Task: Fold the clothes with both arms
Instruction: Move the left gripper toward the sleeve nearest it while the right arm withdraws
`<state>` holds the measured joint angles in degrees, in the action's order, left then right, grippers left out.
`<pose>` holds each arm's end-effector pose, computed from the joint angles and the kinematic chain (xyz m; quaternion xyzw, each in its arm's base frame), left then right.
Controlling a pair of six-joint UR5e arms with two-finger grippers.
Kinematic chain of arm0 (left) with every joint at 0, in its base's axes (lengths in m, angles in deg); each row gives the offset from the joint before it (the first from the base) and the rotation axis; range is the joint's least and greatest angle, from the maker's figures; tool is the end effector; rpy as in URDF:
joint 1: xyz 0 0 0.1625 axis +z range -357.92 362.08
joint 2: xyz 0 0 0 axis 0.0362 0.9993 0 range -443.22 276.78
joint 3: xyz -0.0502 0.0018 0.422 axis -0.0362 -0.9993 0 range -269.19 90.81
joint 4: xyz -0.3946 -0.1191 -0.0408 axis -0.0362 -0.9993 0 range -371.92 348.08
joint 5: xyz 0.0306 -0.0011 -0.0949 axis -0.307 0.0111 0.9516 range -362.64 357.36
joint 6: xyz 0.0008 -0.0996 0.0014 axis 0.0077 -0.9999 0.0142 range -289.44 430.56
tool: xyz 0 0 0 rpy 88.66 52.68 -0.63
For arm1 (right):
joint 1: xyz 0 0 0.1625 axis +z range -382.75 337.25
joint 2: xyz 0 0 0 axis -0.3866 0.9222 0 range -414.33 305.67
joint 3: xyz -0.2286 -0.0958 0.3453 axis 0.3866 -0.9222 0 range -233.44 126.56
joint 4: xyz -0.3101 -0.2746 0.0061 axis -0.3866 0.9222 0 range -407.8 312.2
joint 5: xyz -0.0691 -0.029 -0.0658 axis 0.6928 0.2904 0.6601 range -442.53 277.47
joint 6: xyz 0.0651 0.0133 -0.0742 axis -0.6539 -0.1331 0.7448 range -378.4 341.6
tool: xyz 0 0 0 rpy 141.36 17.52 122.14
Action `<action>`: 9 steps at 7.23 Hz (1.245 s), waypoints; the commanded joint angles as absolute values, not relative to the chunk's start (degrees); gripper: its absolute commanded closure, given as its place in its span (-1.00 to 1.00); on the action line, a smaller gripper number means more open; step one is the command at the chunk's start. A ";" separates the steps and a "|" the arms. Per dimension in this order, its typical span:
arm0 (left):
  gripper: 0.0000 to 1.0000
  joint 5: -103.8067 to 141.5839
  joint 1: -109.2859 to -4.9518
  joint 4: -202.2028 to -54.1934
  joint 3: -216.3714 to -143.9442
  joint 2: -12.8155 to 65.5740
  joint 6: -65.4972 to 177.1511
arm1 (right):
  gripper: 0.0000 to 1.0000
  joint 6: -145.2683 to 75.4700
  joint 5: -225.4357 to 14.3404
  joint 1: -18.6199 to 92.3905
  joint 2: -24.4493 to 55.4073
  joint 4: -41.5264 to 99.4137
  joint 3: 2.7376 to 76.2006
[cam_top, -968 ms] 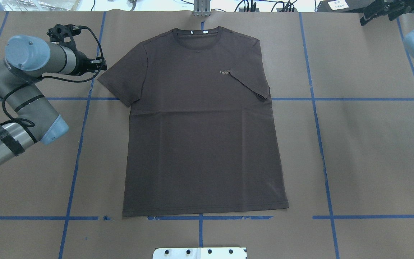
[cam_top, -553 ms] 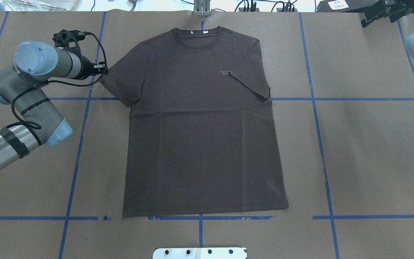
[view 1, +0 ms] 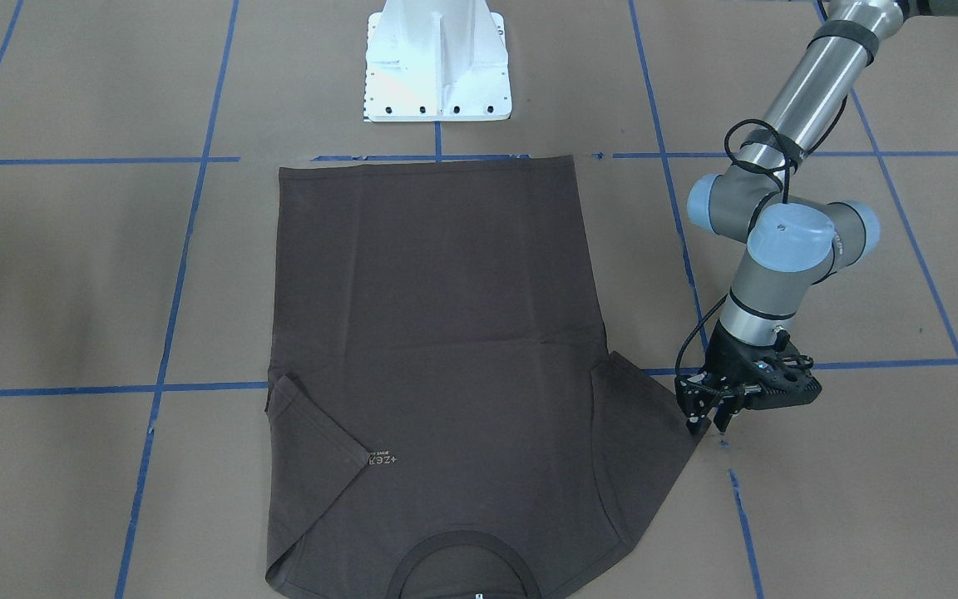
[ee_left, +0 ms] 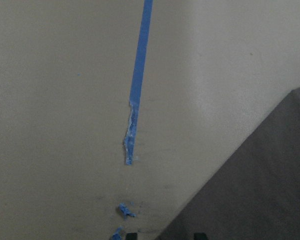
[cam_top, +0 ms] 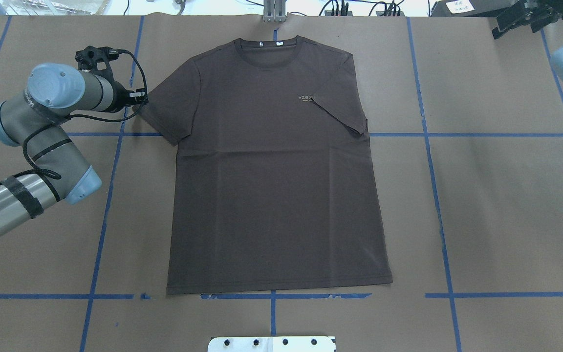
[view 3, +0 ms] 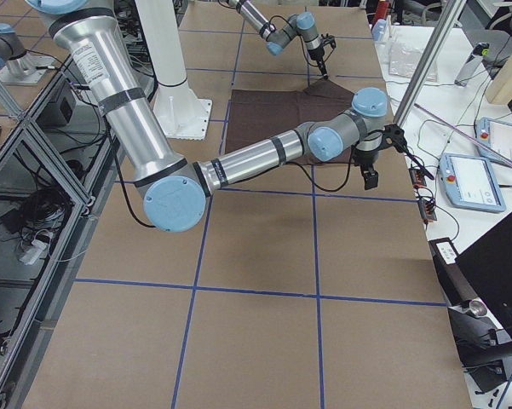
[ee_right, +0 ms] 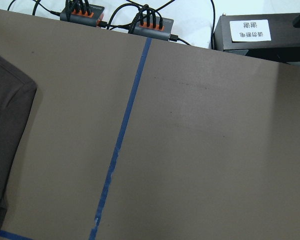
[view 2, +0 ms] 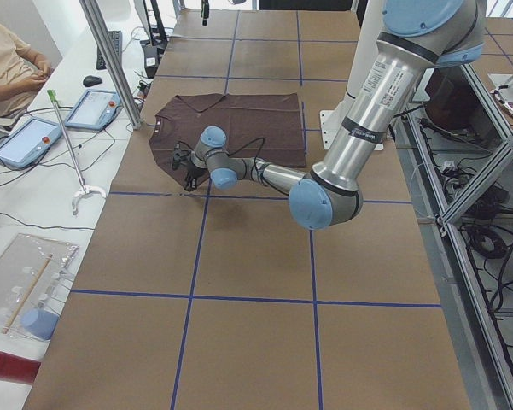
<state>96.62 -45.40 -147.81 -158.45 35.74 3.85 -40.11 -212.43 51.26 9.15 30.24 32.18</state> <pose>0.4083 -0.6187 0.4551 0.2039 0.4112 -0.1501 0.8757 -0.1202 -0.6714 0.4024 0.1554 -0.3977 -0.0551 0.9026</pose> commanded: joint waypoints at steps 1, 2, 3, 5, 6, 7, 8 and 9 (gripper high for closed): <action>0.03 96.50 -45.03 -147.80 -158.27 35.79 3.85 | -1.00 -40.11 -212.34 51.26 9.22 30.24 32.26; 0.03 96.50 -44.95 -147.80 -158.27 35.70 3.85 | -1.00 -40.11 -212.34 51.26 9.56 30.16 32.26; 0.03 96.50 -44.77 -147.80 -158.27 35.70 3.85 | -1.00 -40.19 -212.34 51.26 9.74 29.55 32.26; 0.03 96.50 -44.68 -147.80 -158.27 35.61 3.85 | -1.00 -40.19 -212.34 51.26 9.83 29.54 32.26; 0.03 96.41 -44.68 -147.71 -158.27 35.61 3.94 | -1.00 -40.19 -212.34 51.26 10.09 29.45 32.26; 0.37 96.50 -44.59 -147.71 -158.36 35.70 3.85 | -1.00 -40.11 -212.34 51.26 10.18 29.45 32.26; 0.99 96.50 -44.59 -147.71 -158.45 35.70 3.94 | -1.00 -40.19 -212.34 51.26 10.18 29.45 32.34; 1.00 96.50 -44.59 -147.62 -158.53 35.79 3.94 | -1.00 -40.19 -212.34 51.26 10.18 29.45 32.26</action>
